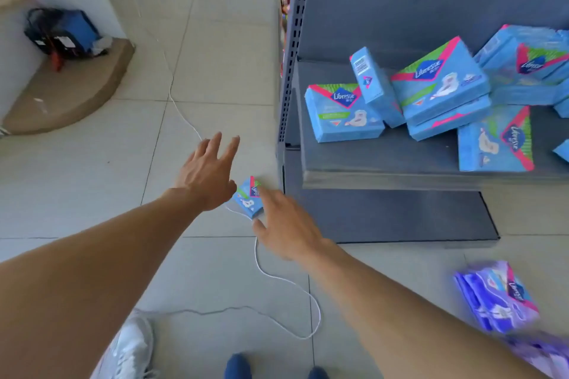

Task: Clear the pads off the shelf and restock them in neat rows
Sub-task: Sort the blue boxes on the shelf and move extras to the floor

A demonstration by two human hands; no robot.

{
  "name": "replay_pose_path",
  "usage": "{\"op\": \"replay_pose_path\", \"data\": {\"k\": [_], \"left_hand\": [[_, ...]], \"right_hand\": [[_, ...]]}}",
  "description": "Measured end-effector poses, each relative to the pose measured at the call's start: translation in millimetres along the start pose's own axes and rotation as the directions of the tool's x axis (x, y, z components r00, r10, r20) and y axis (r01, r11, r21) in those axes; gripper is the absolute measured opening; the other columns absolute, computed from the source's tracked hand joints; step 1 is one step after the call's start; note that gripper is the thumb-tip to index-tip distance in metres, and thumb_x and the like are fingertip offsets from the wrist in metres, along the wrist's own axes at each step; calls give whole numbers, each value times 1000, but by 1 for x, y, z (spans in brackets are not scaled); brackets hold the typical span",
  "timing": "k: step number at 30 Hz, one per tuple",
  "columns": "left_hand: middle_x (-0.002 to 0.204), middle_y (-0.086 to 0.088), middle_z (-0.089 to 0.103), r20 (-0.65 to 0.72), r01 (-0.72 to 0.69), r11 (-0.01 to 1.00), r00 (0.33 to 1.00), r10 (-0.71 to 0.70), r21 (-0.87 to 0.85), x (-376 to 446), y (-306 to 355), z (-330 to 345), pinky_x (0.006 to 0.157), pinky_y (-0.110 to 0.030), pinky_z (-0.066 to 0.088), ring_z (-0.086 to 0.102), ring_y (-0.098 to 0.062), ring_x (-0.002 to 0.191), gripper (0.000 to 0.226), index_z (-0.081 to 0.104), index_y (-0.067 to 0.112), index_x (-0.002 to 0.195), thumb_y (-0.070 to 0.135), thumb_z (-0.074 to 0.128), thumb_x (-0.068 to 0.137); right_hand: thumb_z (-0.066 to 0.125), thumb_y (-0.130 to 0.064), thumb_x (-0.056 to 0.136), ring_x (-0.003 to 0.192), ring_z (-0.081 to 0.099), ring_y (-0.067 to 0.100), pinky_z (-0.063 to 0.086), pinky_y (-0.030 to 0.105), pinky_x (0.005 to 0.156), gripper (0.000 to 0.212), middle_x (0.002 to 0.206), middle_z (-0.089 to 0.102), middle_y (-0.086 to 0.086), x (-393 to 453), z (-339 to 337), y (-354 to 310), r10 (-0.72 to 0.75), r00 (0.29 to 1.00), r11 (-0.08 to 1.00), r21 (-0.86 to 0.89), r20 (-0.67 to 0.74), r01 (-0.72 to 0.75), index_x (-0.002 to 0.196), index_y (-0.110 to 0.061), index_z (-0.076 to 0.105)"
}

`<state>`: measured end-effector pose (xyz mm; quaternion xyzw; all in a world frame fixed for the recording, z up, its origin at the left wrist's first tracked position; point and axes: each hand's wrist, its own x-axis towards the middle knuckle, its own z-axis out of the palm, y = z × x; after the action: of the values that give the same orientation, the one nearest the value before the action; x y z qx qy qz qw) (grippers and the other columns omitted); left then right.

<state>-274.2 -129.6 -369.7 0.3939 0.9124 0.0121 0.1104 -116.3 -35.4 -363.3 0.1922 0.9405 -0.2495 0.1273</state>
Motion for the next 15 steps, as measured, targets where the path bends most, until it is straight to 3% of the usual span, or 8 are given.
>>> {"op": "replay_pose_path", "data": {"k": [4,12,15], "left_hand": [[160,-13,6,87,2,1000,996,-1,-5,17,-48,81,112,-41,28,13,-32,144,95,3,25,155,38,65,84],[159,-16,4,190,0,997,982,15,-78,77,-83,241,113,-41,27,12,-33,145,98,5,21,154,46,67,83],[158,-19,5,226,28,985,974,11,-169,103,-88,292,112,-41,28,14,-36,143,95,5,17,154,41,66,85]], "right_hand": [[50,-32,93,124,45,29,43,39,93,54,138,45,8,49,72,13,206,978,976,64,6,-206,141,-12,34],[59,-29,90,125,44,30,43,37,93,60,136,45,12,164,190,60,245,968,963,-136,61,-235,139,-6,34],[61,-26,90,124,49,34,45,37,94,70,139,42,17,208,233,67,329,939,944,-61,101,-325,145,1,26]]}}
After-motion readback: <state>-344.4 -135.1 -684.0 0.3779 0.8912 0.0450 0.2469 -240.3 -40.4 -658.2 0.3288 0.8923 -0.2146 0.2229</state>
